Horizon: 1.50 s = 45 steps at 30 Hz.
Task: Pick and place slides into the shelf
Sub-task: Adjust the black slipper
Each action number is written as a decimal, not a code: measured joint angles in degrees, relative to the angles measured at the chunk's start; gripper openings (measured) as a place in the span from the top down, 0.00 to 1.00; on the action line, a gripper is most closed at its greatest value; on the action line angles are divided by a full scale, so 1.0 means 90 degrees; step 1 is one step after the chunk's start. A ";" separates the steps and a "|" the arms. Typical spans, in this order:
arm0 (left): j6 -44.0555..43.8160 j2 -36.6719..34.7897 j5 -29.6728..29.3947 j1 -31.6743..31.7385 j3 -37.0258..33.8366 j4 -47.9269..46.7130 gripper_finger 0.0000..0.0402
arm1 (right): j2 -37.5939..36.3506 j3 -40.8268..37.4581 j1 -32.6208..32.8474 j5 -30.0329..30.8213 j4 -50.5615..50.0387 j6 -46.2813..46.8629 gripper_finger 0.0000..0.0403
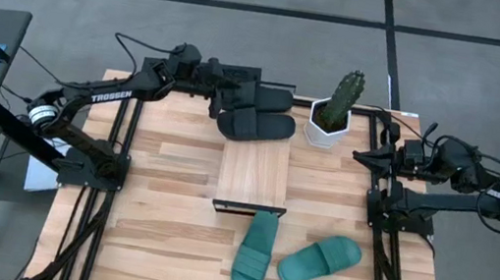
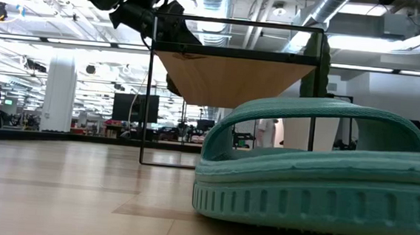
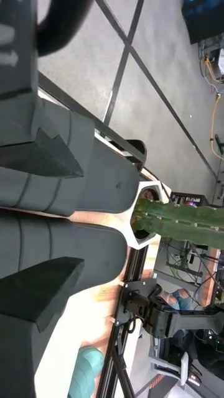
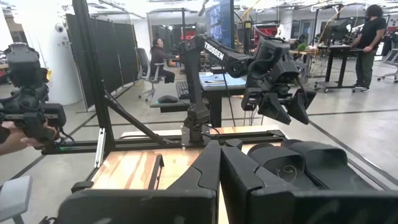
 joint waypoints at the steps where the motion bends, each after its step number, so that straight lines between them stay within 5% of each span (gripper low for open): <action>1: -0.0001 -0.0031 0.0000 0.0000 0.0000 -0.0019 0.48 | -0.0001 -0.0001 0.0000 0.0000 0.0000 -0.0001 1.00; 13: -0.0415 -0.0838 0.0467 -0.0150 0.0000 -0.1010 0.48 | 0.0000 0.0000 0.0000 0.0000 -0.0001 0.0000 1.00; 21: 0.0295 -0.1482 -0.0971 -0.0913 -0.0001 -0.3986 0.50 | 0.0001 0.0002 0.0000 0.0000 -0.0001 0.0000 1.00; 25: 0.0681 -0.1562 -0.1859 -0.1478 -0.0171 -0.4466 0.58 | 0.0001 -0.0001 -0.0001 0.0000 -0.0001 0.0000 1.00; 33: 0.1538 -0.1509 -0.1894 -0.2150 -0.0279 -0.4326 0.97 | -0.0001 -0.0001 0.0000 0.0000 0.0001 -0.0002 1.00; 45: 0.2455 -0.1040 -0.1702 -0.2499 -0.0248 -0.3414 1.00 | -0.0002 0.0002 -0.0001 0.0000 0.0001 0.0000 1.00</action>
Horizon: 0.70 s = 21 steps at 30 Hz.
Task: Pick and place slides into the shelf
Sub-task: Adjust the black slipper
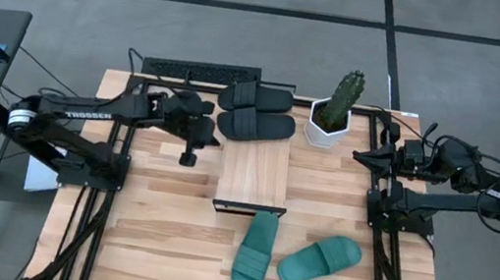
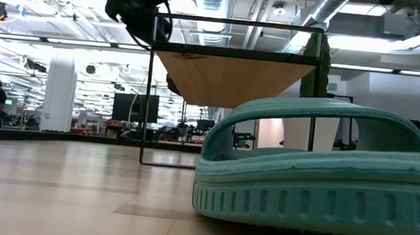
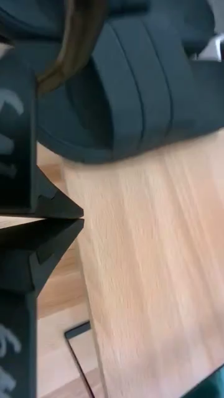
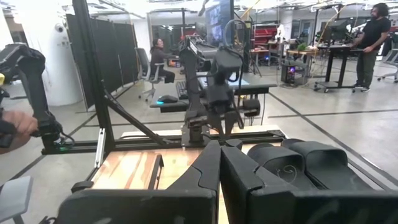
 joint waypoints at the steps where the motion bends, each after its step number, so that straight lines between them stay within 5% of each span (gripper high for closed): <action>1: 0.0036 0.0128 -0.0009 -0.0019 0.0048 -0.0003 1.00 | 0.0000 0.0000 0.0001 0.0000 -0.0002 0.0000 1.00; 21: 0.0290 0.1635 -0.0171 -0.0148 0.1173 -0.0466 1.00 | 0.0000 0.0000 0.0001 0.0000 -0.0002 0.0000 1.00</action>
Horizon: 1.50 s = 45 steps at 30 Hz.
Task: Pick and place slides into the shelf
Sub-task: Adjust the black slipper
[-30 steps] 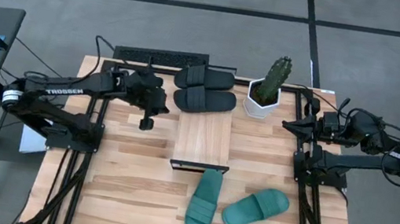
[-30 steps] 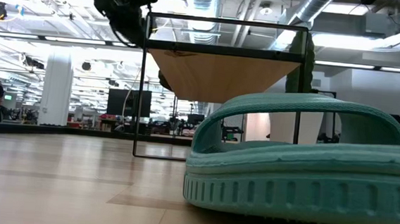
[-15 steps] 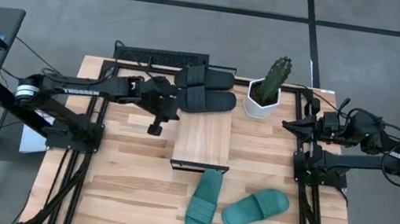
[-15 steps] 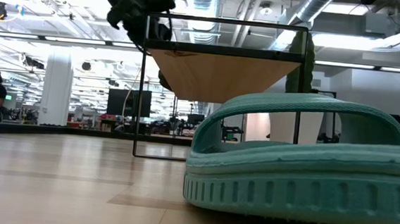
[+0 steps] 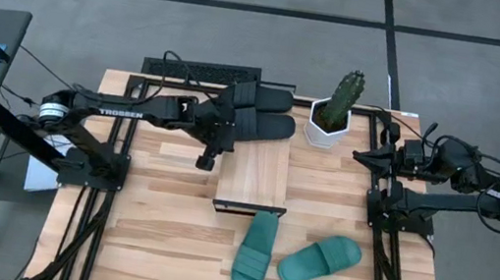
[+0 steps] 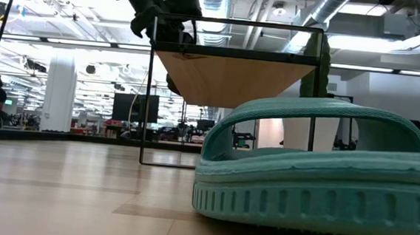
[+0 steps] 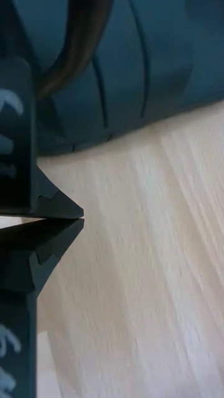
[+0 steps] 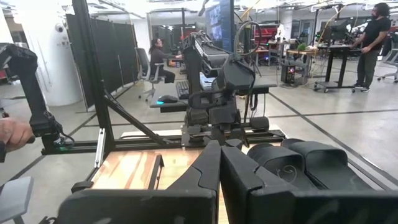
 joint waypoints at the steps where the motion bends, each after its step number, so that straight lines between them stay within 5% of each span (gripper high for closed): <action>1: 0.0035 0.0030 -0.0093 0.0000 0.0002 0.0042 1.00 | 0.0000 -0.0002 0.0000 0.0000 0.0002 0.0000 1.00; 11: 0.0106 0.0043 -0.0882 0.0002 0.0002 0.0086 1.00 | 0.0002 -0.0002 -0.0002 0.0000 0.0001 0.0000 1.00; 45: 0.0154 0.0038 -0.1706 0.0010 0.0000 0.0470 1.00 | 0.0000 0.0000 -0.0001 0.0000 0.0002 -0.0001 1.00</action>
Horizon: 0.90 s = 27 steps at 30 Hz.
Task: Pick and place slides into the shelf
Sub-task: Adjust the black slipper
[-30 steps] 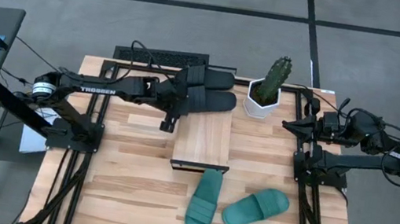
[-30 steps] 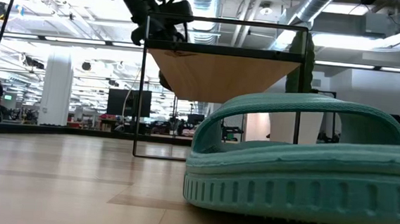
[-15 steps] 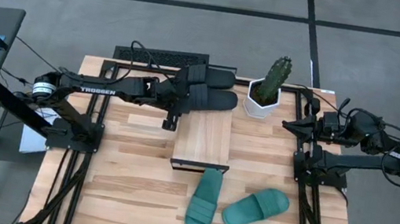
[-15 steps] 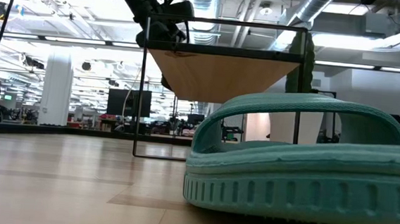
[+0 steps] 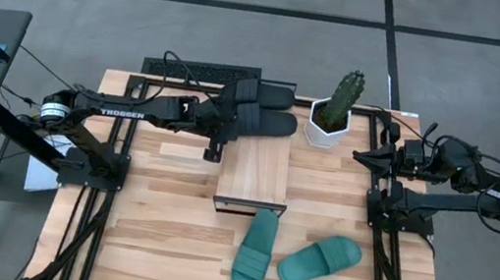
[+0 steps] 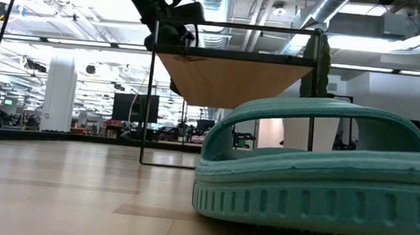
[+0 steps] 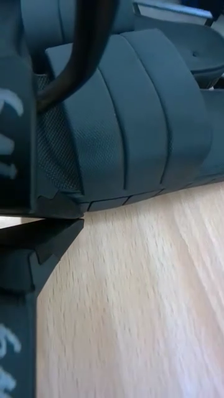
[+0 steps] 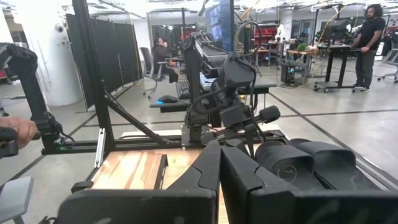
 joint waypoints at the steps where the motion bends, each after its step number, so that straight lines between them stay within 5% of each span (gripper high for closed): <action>1: 0.0000 0.0000 -0.0021 0.0000 0.0000 0.0030 1.00 | 0.0000 0.0000 0.0001 0.0000 -0.0001 0.0001 1.00; 27: -0.0036 -0.0005 -0.0220 0.0005 0.0379 -0.0428 1.00 | 0.0000 -0.0002 0.0000 0.0000 -0.0001 0.0001 1.00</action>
